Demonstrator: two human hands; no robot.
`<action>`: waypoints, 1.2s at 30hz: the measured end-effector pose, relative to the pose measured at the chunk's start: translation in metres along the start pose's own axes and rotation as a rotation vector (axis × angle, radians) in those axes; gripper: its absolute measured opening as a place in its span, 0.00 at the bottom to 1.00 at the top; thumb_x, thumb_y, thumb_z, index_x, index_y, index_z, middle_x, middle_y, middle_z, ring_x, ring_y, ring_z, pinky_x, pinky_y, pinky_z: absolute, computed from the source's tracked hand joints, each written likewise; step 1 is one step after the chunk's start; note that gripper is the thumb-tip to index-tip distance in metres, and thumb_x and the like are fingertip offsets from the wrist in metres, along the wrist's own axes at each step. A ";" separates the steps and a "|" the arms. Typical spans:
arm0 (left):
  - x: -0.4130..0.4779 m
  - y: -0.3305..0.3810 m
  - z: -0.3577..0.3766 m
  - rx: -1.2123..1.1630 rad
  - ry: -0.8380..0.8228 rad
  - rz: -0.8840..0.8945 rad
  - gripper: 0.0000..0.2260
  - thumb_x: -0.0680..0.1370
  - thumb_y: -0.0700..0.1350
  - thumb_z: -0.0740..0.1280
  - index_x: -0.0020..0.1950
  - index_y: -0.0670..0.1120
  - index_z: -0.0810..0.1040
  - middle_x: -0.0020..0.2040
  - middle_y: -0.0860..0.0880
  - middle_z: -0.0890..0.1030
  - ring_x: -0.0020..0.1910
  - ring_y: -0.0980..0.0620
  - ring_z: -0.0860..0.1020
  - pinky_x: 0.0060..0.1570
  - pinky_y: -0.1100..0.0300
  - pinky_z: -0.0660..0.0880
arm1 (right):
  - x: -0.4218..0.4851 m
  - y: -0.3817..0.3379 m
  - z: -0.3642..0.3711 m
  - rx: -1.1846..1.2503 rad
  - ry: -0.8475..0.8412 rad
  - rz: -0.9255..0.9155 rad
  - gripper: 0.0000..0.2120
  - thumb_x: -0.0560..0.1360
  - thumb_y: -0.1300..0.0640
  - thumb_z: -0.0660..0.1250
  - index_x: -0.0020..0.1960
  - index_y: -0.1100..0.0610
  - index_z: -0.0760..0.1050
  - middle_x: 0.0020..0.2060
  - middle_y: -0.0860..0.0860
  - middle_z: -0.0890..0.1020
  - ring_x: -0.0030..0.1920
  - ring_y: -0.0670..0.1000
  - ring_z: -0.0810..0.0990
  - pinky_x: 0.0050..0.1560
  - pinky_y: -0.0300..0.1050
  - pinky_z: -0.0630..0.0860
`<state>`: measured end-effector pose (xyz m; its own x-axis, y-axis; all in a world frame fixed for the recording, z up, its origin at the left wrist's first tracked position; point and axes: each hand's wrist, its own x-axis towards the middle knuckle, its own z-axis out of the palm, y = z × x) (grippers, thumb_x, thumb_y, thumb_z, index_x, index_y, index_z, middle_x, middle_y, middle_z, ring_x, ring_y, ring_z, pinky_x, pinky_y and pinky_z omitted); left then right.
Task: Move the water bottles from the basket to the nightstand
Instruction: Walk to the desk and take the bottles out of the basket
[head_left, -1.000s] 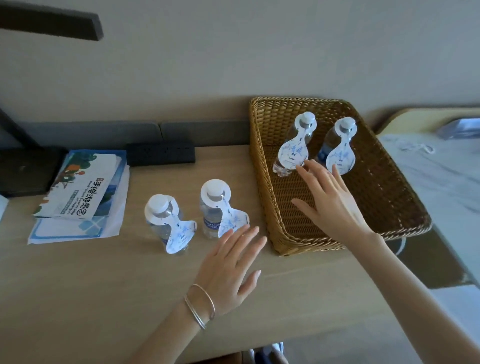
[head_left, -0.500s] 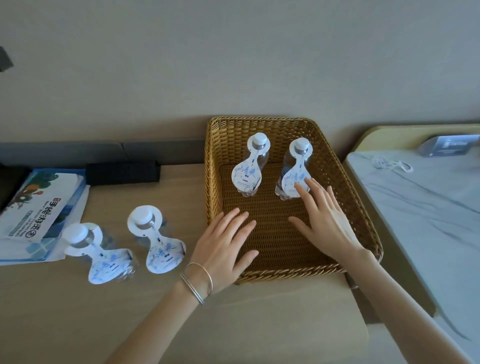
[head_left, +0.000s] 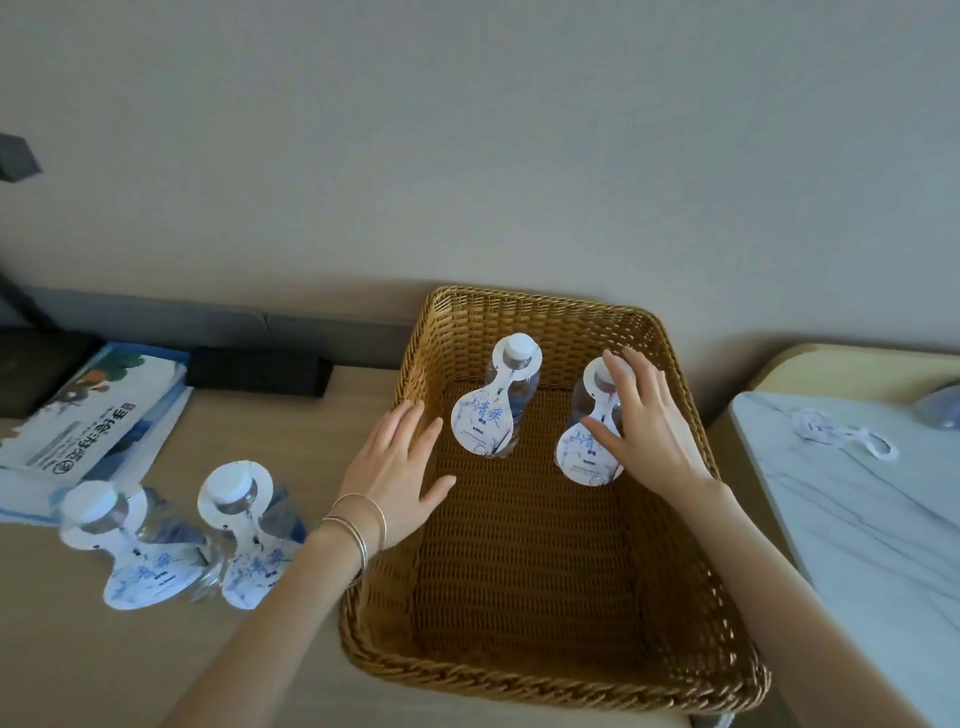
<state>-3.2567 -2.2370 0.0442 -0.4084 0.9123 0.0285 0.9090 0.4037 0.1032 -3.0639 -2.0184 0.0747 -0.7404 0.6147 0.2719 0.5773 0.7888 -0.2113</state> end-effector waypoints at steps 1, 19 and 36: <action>0.002 0.000 0.001 -0.009 -0.003 -0.015 0.32 0.78 0.63 0.51 0.76 0.46 0.57 0.77 0.45 0.53 0.76 0.47 0.49 0.72 0.53 0.49 | 0.004 -0.002 0.001 -0.002 0.025 -0.030 0.35 0.73 0.46 0.67 0.74 0.57 0.58 0.72 0.59 0.61 0.72 0.61 0.59 0.67 0.60 0.65; 0.002 0.004 -0.001 0.028 -0.076 -0.126 0.36 0.74 0.66 0.37 0.78 0.48 0.48 0.78 0.46 0.42 0.76 0.48 0.41 0.71 0.56 0.55 | 0.078 -0.061 0.071 0.406 -0.076 -0.172 0.35 0.68 0.49 0.74 0.69 0.54 0.61 0.63 0.55 0.65 0.59 0.54 0.72 0.53 0.49 0.77; -0.062 -0.009 -0.019 0.001 0.189 0.202 0.24 0.80 0.57 0.51 0.65 0.45 0.76 0.64 0.46 0.77 0.66 0.48 0.72 0.68 0.51 0.66 | 0.004 -0.095 -0.002 0.531 0.025 -0.234 0.29 0.63 0.60 0.78 0.57 0.56 0.66 0.53 0.49 0.68 0.50 0.42 0.67 0.48 0.27 0.67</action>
<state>-3.2414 -2.2983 0.0607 -0.2266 0.9457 0.2330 0.9738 0.2147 0.0755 -3.1208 -2.0914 0.0979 -0.8155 0.4287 0.3888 0.1426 0.7999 -0.5830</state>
